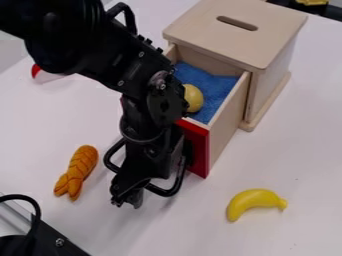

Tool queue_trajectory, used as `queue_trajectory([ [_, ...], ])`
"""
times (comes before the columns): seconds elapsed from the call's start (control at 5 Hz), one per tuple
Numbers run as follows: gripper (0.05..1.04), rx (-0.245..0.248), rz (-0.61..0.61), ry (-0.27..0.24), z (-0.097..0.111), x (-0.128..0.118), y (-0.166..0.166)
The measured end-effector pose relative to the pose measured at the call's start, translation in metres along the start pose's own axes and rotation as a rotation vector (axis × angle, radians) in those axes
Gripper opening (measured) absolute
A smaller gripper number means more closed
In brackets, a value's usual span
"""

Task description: Open the drawer

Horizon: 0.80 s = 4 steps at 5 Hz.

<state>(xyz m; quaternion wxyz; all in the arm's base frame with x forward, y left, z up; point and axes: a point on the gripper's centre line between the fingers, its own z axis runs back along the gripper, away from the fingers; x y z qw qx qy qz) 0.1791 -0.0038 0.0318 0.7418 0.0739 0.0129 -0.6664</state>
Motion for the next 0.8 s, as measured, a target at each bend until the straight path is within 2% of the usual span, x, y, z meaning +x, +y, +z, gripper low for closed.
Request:
queue_trajectory([
  [0.2,1.001,0.009,0.004,0.007,0.009,-0.003,-0.001],
  [0.4,1.001,0.056,0.036,-0.016,0.032,-0.012,-0.003],
  [0.6,1.001,0.127,0.053,-0.053,0.058,-0.020,-0.002],
  [0.8,1.001,0.121,0.064,0.013,0.067,-0.024,-0.002],
])
